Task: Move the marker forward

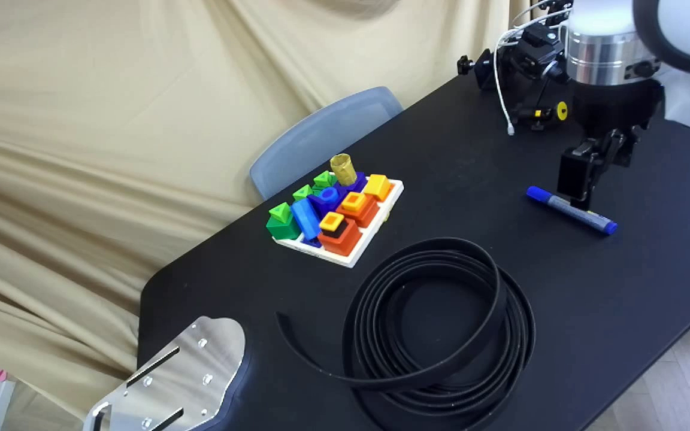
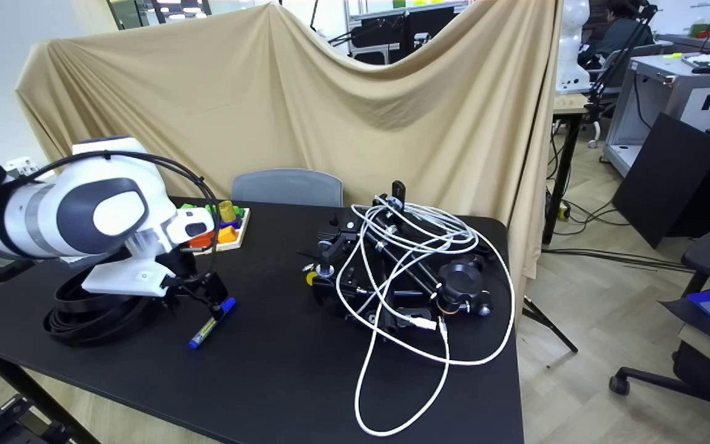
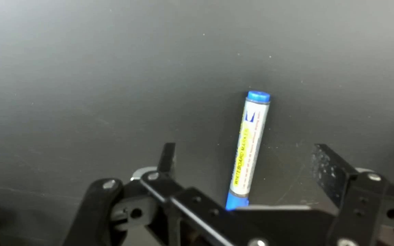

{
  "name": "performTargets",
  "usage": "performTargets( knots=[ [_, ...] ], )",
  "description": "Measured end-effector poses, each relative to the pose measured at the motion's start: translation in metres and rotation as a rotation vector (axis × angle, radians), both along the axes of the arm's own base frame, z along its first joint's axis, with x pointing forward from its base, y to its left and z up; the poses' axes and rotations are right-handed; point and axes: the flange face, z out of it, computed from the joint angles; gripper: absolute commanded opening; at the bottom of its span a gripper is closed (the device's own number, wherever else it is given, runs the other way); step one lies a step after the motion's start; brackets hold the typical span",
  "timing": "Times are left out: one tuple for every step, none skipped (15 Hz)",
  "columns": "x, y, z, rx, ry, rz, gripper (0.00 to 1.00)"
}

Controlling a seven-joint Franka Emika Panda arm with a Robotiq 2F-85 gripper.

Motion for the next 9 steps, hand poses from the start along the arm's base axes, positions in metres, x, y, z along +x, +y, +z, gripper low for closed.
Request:
performTargets(
  knots=[
    [0.0,0.0,-0.004,-0.006,0.005,-0.006,1.0],
    [0.001,-0.001,-0.007,-0.012,0.01,-0.011,1.0],
    [0.001,0.0,-0.01,-0.016,0.015,-0.017,1.0],
    [0.002,0.0,-0.014,-0.018,0.021,-0.022,1.0],
    [0.003,0.001,-0.017,-0.021,0.026,-0.027,1.0],
    [0.004,0.001,-0.02,-0.022,0.03,-0.029,1.0],
    [0.005,0.002,-0.023,-0.024,0.035,-0.03,1.0],
    [0.006,0.004,-0.026,-0.024,0.039,-0.031,1.0],
    [0.008,0.005,-0.029,-0.023,0.042,-0.033,1.0]
  ],
)
